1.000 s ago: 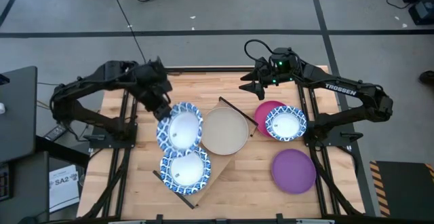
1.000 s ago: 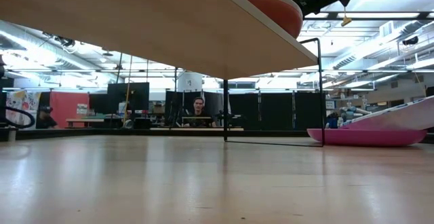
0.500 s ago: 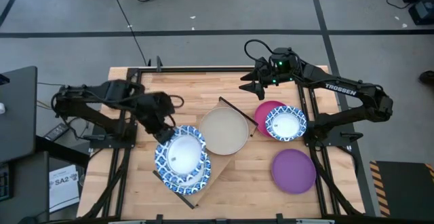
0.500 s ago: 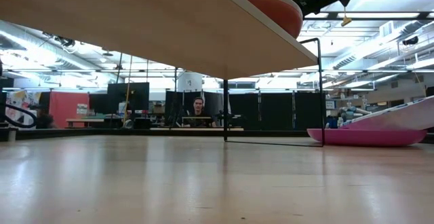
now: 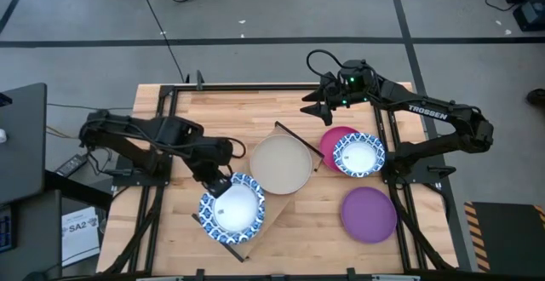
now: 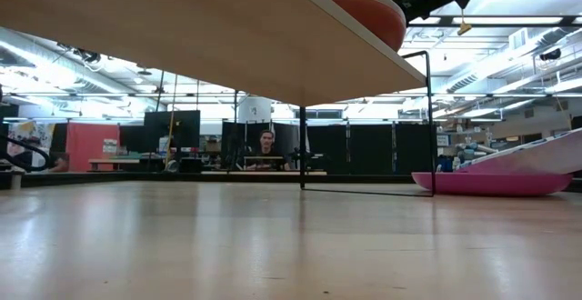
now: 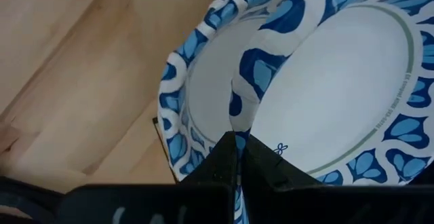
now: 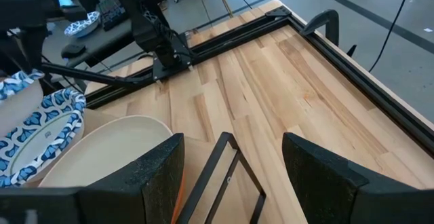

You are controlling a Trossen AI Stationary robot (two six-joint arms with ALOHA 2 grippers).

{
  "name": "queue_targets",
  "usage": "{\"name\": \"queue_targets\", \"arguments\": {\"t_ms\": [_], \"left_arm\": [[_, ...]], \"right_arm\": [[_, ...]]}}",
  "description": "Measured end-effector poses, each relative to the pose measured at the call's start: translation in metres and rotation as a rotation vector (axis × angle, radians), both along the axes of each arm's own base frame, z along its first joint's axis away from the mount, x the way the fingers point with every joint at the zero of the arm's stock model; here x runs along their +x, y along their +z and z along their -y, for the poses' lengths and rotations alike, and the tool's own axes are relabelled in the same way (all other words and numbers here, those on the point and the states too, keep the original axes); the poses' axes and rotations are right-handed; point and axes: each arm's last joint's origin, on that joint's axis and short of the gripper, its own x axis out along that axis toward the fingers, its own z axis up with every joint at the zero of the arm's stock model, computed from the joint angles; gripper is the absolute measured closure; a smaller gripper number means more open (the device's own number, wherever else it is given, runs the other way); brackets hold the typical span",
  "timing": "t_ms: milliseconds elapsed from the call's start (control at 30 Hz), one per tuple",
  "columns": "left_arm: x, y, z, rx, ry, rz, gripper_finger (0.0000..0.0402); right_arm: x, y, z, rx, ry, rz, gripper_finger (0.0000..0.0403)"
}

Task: Place and stack plates onto a shelf
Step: Stack the white blue patterned plate on top of the white blue patterned plate on the shelf

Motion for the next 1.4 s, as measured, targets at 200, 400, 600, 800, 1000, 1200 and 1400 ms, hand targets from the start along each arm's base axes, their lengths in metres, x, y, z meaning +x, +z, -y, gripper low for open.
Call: {"name": "queue_targets", "arguments": {"t_ms": [200,400,600,800,1000,1200,1400], "left_arm": [[0.0011,-0.0061,0.0001,0.015,-0.002,-0.061,0.0389],[0.0017,-0.0072,0.0001,0.017,-0.002,-0.070,0.0389],[0.0016,-0.0071,0.0001,0.017,-0.002,-0.070,0.0389],[0.0016,-0.0070,0.0001,0.018,-0.002,-0.068,0.0388],[0.0017,-0.0071,-0.0004,0.032,0.002,-0.065,0.0388],[0.0017,-0.0071,-0.0002,0.034,0.000,-0.063,0.0379],[0.0021,-0.0073,-0.0006,0.065,-0.014,-0.049,0.0338]], "right_arm": [[-0.0001,-0.0002,0.0000,0.001,0.000,-0.002,0.0149],[-0.0002,-0.0004,-0.0001,0.002,0.000,-0.004,0.0149],[-0.0001,-0.0003,-0.0001,0.002,0.000,-0.004,0.0149],[-0.0001,-0.0003,-0.0001,0.002,0.000,-0.004,0.0149],[-0.0001,-0.0003,-0.0001,0.002,0.000,-0.004,0.0149],[-0.0001,-0.0003,-0.0001,-0.020,0.009,-0.004,0.0149],[-0.0002,-0.0004,-0.0001,-0.022,0.010,-0.005,0.0149]]}}
